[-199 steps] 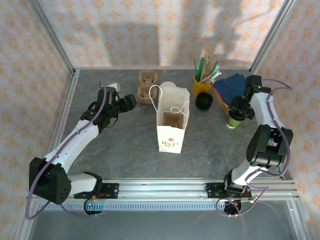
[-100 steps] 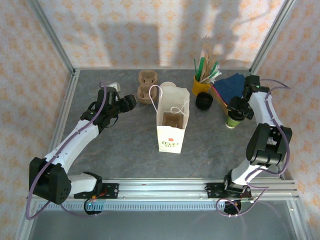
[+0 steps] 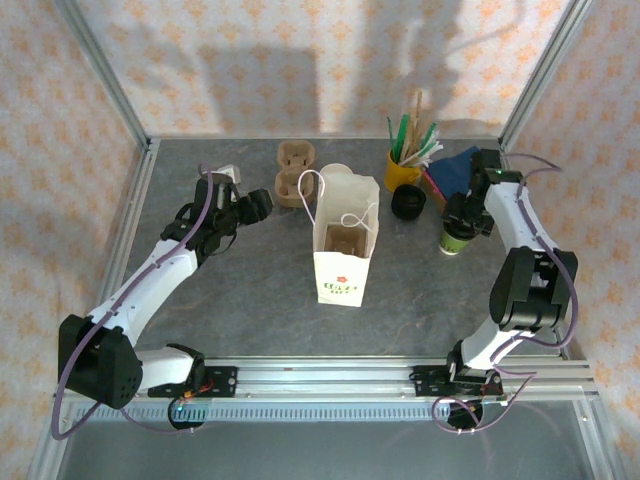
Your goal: Pack the takeout coffee
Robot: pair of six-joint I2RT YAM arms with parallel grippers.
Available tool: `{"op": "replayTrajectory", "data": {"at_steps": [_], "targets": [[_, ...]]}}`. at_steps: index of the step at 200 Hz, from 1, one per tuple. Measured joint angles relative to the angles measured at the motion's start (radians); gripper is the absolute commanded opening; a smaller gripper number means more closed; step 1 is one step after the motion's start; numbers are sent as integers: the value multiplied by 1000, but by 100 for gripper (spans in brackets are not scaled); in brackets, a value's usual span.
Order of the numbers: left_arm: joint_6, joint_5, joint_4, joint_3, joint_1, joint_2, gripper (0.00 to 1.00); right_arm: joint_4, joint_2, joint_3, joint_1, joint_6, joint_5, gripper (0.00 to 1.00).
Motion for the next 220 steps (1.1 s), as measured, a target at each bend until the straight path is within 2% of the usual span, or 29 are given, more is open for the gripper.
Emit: {"op": "replayTrajectory", "data": {"at_steps": [63, 86, 121, 173, 220], "targets": [[0, 0, 0, 0, 0, 0, 72, -40, -5, 1, 280, 32, 10, 73], [0, 0, 0, 0, 1, 0, 72, -63, -14, -4, 344, 51, 7, 75], [0, 0, 0, 0, 1, 0, 72, -100, -44, -23, 357, 75, -18, 81], [0, 0, 0, 0, 1, 0, 72, -113, -42, -21, 357, 79, -26, 82], [0, 0, 0, 0, 1, 0, 72, -114, 20, 42, 355, 78, -19, 81]]}}
